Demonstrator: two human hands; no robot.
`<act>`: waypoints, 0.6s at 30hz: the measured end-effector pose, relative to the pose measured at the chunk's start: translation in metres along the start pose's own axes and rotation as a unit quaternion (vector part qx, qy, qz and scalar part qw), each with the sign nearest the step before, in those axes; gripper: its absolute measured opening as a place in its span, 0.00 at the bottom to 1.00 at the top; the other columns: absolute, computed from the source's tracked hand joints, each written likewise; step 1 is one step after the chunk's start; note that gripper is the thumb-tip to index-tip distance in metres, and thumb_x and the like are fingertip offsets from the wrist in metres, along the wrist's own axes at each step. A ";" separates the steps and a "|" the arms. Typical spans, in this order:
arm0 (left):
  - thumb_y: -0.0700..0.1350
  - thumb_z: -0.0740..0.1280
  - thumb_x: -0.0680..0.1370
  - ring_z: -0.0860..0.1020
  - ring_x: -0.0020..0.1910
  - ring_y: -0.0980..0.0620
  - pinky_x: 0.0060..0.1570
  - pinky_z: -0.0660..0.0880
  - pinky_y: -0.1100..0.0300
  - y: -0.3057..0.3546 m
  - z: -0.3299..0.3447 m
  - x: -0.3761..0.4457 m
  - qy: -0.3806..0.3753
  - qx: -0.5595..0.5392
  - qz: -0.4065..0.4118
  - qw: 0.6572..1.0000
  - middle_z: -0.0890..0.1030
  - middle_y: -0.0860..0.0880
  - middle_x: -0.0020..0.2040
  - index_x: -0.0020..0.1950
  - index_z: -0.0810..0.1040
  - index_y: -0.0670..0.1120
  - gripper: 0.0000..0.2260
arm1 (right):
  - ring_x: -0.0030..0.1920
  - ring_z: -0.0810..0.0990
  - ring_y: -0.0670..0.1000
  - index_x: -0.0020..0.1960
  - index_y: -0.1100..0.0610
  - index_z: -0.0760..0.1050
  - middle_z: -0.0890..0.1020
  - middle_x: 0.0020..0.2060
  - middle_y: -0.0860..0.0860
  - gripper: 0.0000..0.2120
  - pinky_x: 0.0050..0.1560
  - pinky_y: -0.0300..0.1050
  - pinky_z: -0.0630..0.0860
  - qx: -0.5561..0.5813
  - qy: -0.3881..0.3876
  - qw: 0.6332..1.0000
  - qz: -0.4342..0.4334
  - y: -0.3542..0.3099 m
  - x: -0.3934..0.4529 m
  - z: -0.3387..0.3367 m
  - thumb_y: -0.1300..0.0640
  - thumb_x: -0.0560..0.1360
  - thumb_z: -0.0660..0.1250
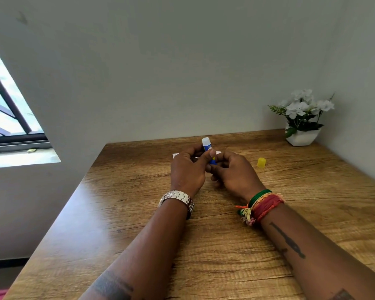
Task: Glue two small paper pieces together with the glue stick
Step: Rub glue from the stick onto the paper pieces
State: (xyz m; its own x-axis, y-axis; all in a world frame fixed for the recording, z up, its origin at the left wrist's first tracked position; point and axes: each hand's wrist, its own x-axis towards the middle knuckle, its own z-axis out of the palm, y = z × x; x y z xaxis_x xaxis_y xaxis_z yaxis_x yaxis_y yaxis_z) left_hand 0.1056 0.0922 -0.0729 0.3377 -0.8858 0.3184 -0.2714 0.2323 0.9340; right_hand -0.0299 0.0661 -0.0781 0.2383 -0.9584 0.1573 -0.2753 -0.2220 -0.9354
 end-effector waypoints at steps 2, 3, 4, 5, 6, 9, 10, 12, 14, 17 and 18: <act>0.50 0.75 0.76 0.81 0.42 0.68 0.36 0.72 0.77 0.000 -0.001 0.000 0.002 -0.002 0.003 1.000 0.85 0.56 0.46 0.60 0.84 0.49 0.14 | 0.35 0.84 0.47 0.57 0.56 0.80 0.86 0.41 0.54 0.09 0.38 0.46 0.83 -0.005 -0.015 1.000 -0.009 -0.001 -0.002 0.000 0.57 0.77 0.72; 0.50 0.75 0.75 0.81 0.42 0.68 0.36 0.72 0.76 0.000 -0.001 0.000 0.004 -0.002 0.004 1.000 0.85 0.56 0.46 0.59 0.84 0.48 0.14 | 0.37 0.85 0.48 0.58 0.56 0.80 0.87 0.42 0.54 0.09 0.42 0.51 0.84 -0.004 -0.022 1.000 -0.012 -0.002 -0.003 0.000 0.57 0.78 0.71; 0.50 0.75 0.75 0.81 0.42 0.68 0.35 0.72 0.76 0.000 -0.001 -0.001 0.005 -0.001 0.005 1.000 0.85 0.56 0.46 0.59 0.84 0.49 0.13 | 0.38 0.85 0.49 0.59 0.56 0.81 0.87 0.43 0.53 0.09 0.45 0.53 0.84 -0.001 -0.030 0.999 -0.013 -0.002 -0.003 0.001 0.57 0.79 0.70; 0.50 0.75 0.75 0.81 0.41 0.68 0.35 0.72 0.76 0.000 -0.001 -0.001 0.006 -0.001 0.005 1.000 0.85 0.57 0.45 0.59 0.84 0.49 0.13 | 0.39 0.85 0.49 0.60 0.56 0.80 0.87 0.44 0.52 0.10 0.46 0.54 0.85 0.000 -0.037 0.999 -0.013 -0.002 -0.003 0.001 0.58 0.80 0.69; 0.50 0.75 0.75 0.80 0.41 0.69 0.34 0.72 0.76 0.000 -0.001 -0.001 0.006 0.000 0.005 1.000 0.85 0.57 0.45 0.59 0.84 0.50 0.13 | 0.39 0.85 0.49 0.61 0.57 0.80 0.87 0.44 0.51 0.10 0.46 0.53 0.85 -0.001 -0.045 0.999 -0.011 -0.003 -0.004 0.001 0.58 0.81 0.67; 0.50 0.75 0.75 0.79 0.40 0.71 0.33 0.71 0.77 0.000 -0.002 -0.001 0.006 0.004 0.003 1.000 0.84 0.59 0.45 0.59 0.84 0.51 0.13 | 0.42 0.86 0.53 0.63 0.57 0.79 0.86 0.45 0.51 0.12 0.47 0.54 0.85 -0.004 -0.059 0.998 -0.004 -0.004 -0.004 0.002 0.57 0.81 0.67; 0.51 0.75 0.75 0.79 0.41 0.71 0.33 0.71 0.77 0.000 -0.001 0.000 0.006 0.001 -0.002 1.000 0.84 0.59 0.45 0.59 0.84 0.51 0.13 | 0.42 0.86 0.55 0.63 0.56 0.78 0.86 0.46 0.53 0.13 0.47 0.55 0.85 0.000 -0.056 0.998 0.002 -0.004 -0.004 0.002 0.55 0.80 0.69; 0.50 0.75 0.75 0.80 0.42 0.70 0.34 0.72 0.77 0.001 -0.001 0.000 0.006 -0.013 -0.011 1.000 0.84 0.58 0.45 0.59 0.84 0.50 0.14 | 0.38 0.85 0.54 0.61 0.55 0.75 0.85 0.46 0.55 0.17 0.42 0.51 0.84 0.008 -0.038 0.999 0.021 -0.004 -0.003 0.002 0.54 0.76 0.74; 0.49 0.76 0.75 0.81 0.43 0.66 0.35 0.72 0.75 0.002 0.000 0.000 0.005 -0.023 -0.011 1.000 0.85 0.56 0.46 0.59 0.84 0.48 0.14 | 0.34 0.84 0.50 0.58 0.56 0.74 0.85 0.44 0.55 0.17 0.37 0.47 0.83 0.002 -0.015 1.000 0.023 -0.003 -0.003 0.001 0.53 0.73 0.76; 0.49 0.76 0.74 0.82 0.44 0.64 0.37 0.73 0.75 0.002 0.001 -0.001 0.005 -0.029 -0.010 1.000 0.86 0.54 0.46 0.58 0.84 0.47 0.14 | 0.31 0.83 0.47 0.53 0.57 0.77 0.85 0.40 0.55 0.14 0.32 0.43 0.82 -0.008 0.007 1.000 0.005 0.000 -0.001 0.000 0.54 0.73 0.77; 0.50 0.76 0.74 0.82 0.43 0.63 0.37 0.73 0.75 0.003 0.001 -0.001 0.005 -0.029 -0.012 0.999 0.86 0.54 0.46 0.57 0.85 0.48 0.14 | 0.31 0.83 0.46 0.52 0.57 0.78 0.85 0.39 0.54 0.12 0.32 0.43 0.82 -0.008 0.009 1.000 -0.001 0.000 -0.001 0.001 0.54 0.73 0.77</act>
State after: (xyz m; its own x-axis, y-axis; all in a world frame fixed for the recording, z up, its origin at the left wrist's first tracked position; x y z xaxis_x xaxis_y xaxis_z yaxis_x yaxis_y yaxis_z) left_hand 0.1041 0.0933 -0.0708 0.3536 -0.8871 0.2966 -0.2110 0.2333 0.9492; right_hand -0.0298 0.0672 -0.0785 0.2222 -0.9610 0.1644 -0.2899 -0.2261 -0.9300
